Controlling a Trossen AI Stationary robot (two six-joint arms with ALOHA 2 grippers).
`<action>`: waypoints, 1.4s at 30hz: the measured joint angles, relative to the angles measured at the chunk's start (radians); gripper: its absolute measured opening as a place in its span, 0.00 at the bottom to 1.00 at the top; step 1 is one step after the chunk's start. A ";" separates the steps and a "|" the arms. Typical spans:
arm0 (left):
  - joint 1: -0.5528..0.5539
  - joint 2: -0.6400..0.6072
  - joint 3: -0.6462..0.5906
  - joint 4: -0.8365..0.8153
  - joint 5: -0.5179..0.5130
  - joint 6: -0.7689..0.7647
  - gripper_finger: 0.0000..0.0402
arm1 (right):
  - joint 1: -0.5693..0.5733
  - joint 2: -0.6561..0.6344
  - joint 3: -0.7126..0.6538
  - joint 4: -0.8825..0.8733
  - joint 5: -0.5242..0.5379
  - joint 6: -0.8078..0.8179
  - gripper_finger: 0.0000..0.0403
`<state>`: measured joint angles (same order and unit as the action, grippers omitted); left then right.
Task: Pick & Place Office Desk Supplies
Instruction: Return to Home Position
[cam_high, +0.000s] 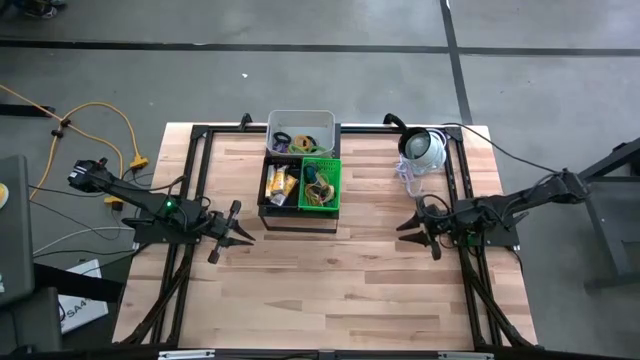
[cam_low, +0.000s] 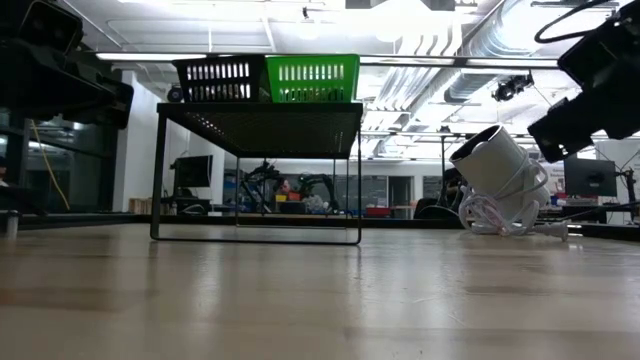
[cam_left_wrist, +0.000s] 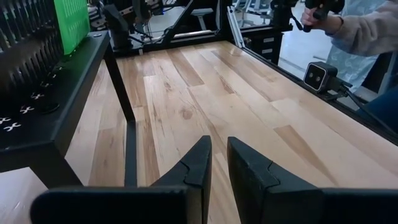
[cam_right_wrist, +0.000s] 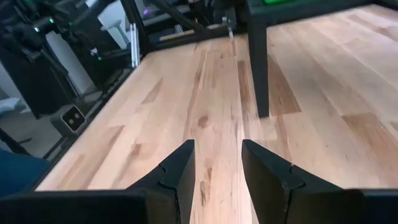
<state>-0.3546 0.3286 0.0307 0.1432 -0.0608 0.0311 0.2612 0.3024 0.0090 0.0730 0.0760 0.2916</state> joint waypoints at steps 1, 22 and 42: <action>0.000 0.000 0.000 0.000 0.000 0.001 0.11 | 0.000 -0.008 0.000 -0.019 -0.001 0.004 0.30; 0.000 0.000 0.000 0.000 0.000 -0.007 0.11 | -0.008 -0.022 -0.002 -0.060 -0.081 -0.023 0.30; 0.000 0.000 0.000 0.000 0.000 -0.001 0.11 | -0.022 -0.022 -0.003 -0.051 -0.081 -0.056 0.30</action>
<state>-0.3549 0.3287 0.0310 0.1432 -0.0608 0.0298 0.2394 0.2802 0.0063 0.0216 -0.0046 0.2352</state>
